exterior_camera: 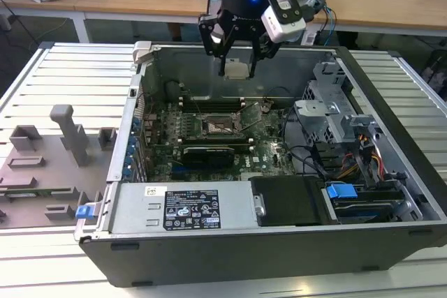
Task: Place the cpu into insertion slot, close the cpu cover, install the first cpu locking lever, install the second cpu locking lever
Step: 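Place the cpu into insertion slot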
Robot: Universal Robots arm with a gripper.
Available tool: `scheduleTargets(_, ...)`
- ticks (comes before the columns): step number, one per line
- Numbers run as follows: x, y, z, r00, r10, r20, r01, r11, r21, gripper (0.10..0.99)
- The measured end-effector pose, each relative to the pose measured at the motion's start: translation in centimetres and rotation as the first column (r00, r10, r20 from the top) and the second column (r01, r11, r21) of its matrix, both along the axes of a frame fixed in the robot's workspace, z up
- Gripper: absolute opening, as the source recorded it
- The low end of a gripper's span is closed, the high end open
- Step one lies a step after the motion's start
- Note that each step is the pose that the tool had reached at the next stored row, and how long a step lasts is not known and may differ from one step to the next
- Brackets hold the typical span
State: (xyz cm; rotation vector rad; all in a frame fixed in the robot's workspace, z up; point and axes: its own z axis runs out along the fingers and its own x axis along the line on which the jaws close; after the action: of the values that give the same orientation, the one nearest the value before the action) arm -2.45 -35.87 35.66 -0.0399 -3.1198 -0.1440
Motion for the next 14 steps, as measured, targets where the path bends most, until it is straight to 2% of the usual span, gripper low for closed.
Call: scheduleTargets(14, 0.00, 0.00, -0.95, 1.0000, 0.000, 0.0000, 0.000, 1.0000, 0.000, 0.545)
